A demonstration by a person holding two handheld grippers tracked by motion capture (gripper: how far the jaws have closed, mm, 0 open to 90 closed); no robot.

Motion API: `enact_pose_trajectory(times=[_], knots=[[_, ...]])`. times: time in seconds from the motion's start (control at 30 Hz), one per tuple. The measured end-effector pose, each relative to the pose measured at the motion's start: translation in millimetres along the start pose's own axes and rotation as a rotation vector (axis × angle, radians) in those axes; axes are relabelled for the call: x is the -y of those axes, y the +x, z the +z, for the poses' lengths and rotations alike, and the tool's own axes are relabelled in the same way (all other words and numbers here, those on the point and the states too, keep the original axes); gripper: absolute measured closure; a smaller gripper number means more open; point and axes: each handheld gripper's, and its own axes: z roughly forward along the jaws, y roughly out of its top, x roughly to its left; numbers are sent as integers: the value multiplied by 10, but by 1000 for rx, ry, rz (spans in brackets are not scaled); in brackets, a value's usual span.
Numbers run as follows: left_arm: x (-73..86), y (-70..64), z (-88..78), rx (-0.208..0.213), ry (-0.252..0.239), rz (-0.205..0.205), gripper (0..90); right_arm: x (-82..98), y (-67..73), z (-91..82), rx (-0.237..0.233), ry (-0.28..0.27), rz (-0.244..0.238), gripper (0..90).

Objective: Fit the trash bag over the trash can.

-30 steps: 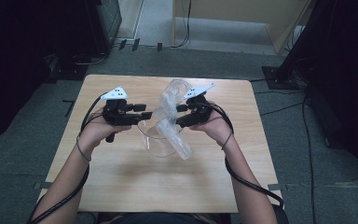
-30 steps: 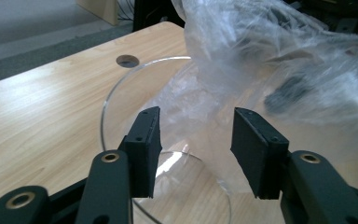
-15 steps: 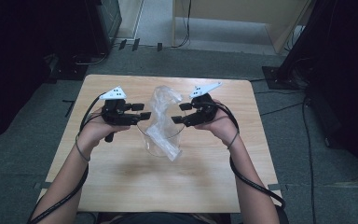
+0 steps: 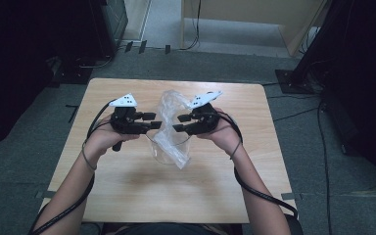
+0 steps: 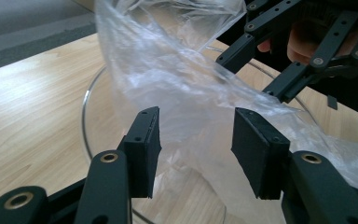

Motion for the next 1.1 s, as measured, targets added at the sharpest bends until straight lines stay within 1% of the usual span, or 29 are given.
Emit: enact_pose_trajectory(times=[0.17, 0.27, 0.37, 0.5, 0.63, 0.67, 0.7, 0.73, 0.77, 0.87, 0.9, 0.93, 0.97, 1.0, 1.03, 1.07, 1.1], knots=[[9, -41, 51, 14, 9, 15, 512, -13, 37, 54, -1, -3, 2, 582], [6, -55, 58, 25, 6, 23, 507, -37, 72, 71, -2, -20, -6, 601], [-1, -67, 50, 36, -2, 33, 495, -58, 88, 58, -5, -49, -4, 612], [-13, -85, 43, 56, -16, 35, 487, -88, 108, 32, -12, -94, 3, 615], [-23, -105, 35, 76, -31, 39, 488, -102, 122, 22, -14, -111, 7, 619], [-28, -108, 29, 83, -33, 39, 489, -106, 123, 18, -13, -120, 5, 619], [-36, -115, 22, 99, -46, 36, 492, -115, 126, 2, -18, -140, 11, 618], [-36, -115, 22, 99, -46, 36, 494, -119, 127, -3, -19, -148, 15, 616], [-40, -120, 19, 109, -52, 35, 494, -119, 127, -3, -19, -148, 15, 616], [-52, -144, 17, 134, -65, 40, 505, -133, 134, -19, -27, -175, 23, 617], [-57, -170, 21, 137, -74, 62, 524, -141, 149, -17, -35, -184, 26, 636], [-57, -170, 21, 137, -74, 62, 542, -141, 149, -17, -35, -184, 26, 636], [-59, -179, 17, 136, -75, 80, 542, -143, 151, -15, -36, -185, 23, 654], [-60, -182, 15, 137, -79, 85, 568, -145, 155, -14, -41, -183, 24, 675], [-65, -183, 9, 141, -83, 83, 665, -143, 155, -17, -48, -178, 28, 739], [-65, -183, 9, 141, -83, 83, 689, -143, 155, -17, -48, -178, 28, 739], [-68, -183, 6, 141, -84, 83, 739, -142, 154, -22, -47, -173, 29, 781]])
